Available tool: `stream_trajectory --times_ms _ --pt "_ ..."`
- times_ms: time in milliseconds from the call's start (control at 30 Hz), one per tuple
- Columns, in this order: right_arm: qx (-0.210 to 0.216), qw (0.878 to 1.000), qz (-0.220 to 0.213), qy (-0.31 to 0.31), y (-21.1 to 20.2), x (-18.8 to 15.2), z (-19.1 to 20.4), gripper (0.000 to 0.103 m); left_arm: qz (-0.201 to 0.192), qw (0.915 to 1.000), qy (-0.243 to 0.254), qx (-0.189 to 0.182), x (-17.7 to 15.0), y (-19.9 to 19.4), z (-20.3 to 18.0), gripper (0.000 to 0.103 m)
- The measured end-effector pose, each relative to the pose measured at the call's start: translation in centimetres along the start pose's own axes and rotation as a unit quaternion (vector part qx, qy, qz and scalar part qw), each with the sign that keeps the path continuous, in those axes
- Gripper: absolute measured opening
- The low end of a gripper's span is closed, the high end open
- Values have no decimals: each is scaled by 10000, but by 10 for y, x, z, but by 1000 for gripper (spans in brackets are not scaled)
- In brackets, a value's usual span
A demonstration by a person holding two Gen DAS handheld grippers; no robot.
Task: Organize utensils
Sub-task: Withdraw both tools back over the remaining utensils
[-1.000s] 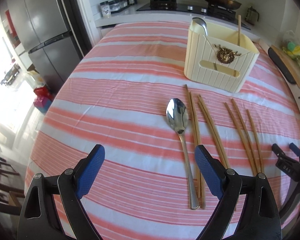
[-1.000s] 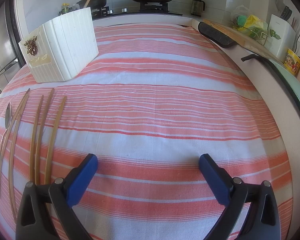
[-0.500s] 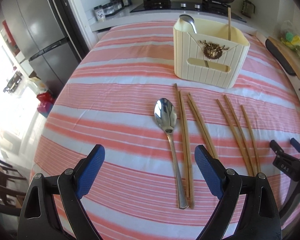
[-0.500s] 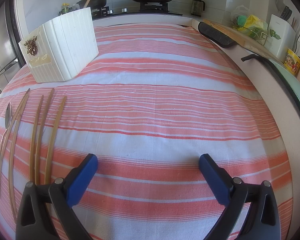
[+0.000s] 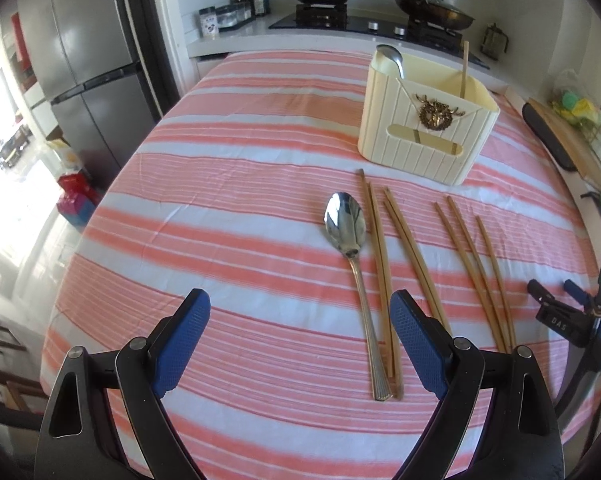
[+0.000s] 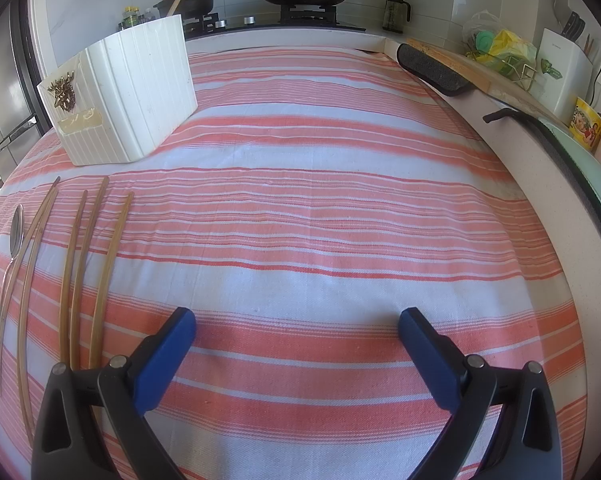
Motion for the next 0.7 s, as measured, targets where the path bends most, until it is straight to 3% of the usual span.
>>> stream_trajectory --times_ms 500,700 --pt "2 10000 -1 -1 0 0 0 103 -383 9986 -213 -290 -40 -1 90 94" --pt "-2 10000 -2 -7 0 0 0 103 -285 9964 -536 -599 -51 11 113 95"
Point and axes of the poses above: each gripper's, at about its wrist camera, not at the fingertips, and y roughly the way its jaws point, z to its left, x to its top, the point moved 2 cm from there along y, roughly the way its jaws point, and after that the axes turned 2 degrees about z, right-handed, at the moved point
